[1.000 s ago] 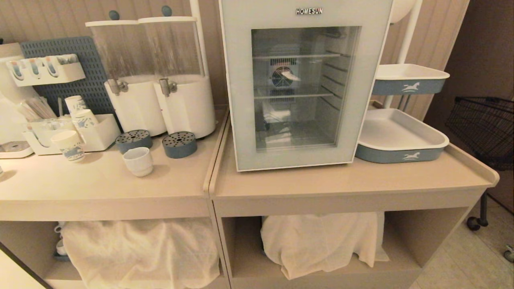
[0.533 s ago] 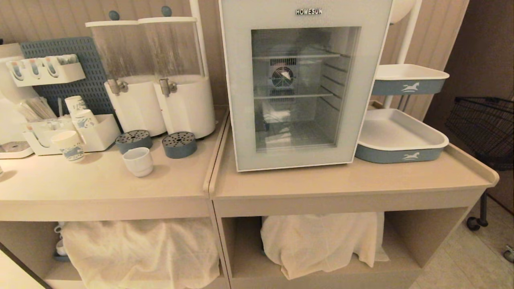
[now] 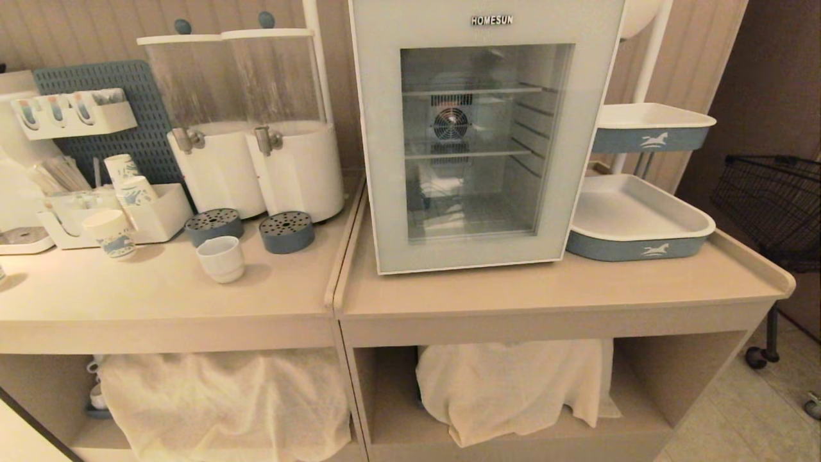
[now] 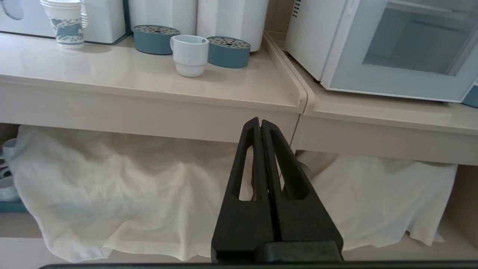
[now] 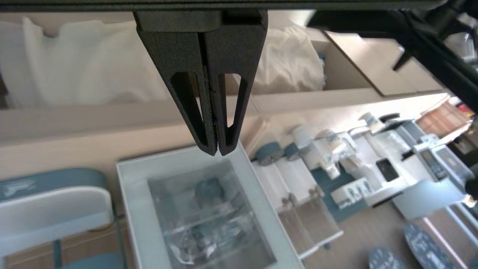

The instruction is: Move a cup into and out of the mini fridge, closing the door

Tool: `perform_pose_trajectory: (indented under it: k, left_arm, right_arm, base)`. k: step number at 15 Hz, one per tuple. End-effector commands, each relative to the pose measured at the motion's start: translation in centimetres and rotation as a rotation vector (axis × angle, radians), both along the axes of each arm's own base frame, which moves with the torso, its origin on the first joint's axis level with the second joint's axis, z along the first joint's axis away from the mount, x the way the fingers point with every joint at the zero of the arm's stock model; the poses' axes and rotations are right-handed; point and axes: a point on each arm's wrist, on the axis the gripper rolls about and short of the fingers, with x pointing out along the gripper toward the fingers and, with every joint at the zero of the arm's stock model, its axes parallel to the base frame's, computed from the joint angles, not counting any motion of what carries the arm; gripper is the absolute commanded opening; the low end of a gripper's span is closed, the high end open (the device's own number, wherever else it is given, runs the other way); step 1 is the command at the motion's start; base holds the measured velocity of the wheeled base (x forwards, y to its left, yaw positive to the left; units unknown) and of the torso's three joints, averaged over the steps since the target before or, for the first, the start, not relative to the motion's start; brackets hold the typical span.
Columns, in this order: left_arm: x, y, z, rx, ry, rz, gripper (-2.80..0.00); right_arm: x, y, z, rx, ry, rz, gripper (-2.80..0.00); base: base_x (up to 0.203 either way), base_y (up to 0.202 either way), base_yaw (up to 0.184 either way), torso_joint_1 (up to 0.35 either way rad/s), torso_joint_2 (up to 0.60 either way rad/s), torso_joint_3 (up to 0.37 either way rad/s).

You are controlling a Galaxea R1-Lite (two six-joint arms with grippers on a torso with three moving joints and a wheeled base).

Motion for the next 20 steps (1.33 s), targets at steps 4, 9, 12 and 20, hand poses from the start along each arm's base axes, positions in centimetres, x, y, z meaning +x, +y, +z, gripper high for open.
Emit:
perform_pose_trajectory:
  k: [4,9,12,20]
  left_arm:
    - [0.3,0.0,-1.1,-0.001,0.036,0.000,-2.80]
    - [0.3,0.0,-1.1,-0.001,0.036,0.000,-2.80]
    - [0.3,0.0,-1.1,-0.001,0.036,0.000,-2.80]
    - [0.3,0.0,-1.1,-0.001,0.036,0.000,-2.80]
  right_arm:
    - [-0.6,0.0,-6.2,-0.035,-0.050,-0.050,-2.80]
    - [5.6,-0.6,-12.8,-0.197,-0.059,-0.393,-2.80]
    - [7.7,-0.7,-16.8,-0.354,-0.024,-0.472,-2.80]
    - [7.5,-0.5,-18.2,-0.436,0.124,-0.340,-2.80]
  base:
    - [0.000,0.000,0.000,0.000,0.00,0.000]
    - [0.000,0.000,0.000,0.000,0.00,0.000]
    - [0.000,0.000,0.000,0.000,0.00,0.000]
    - [0.000,0.000,0.000,0.000,0.00,0.000]
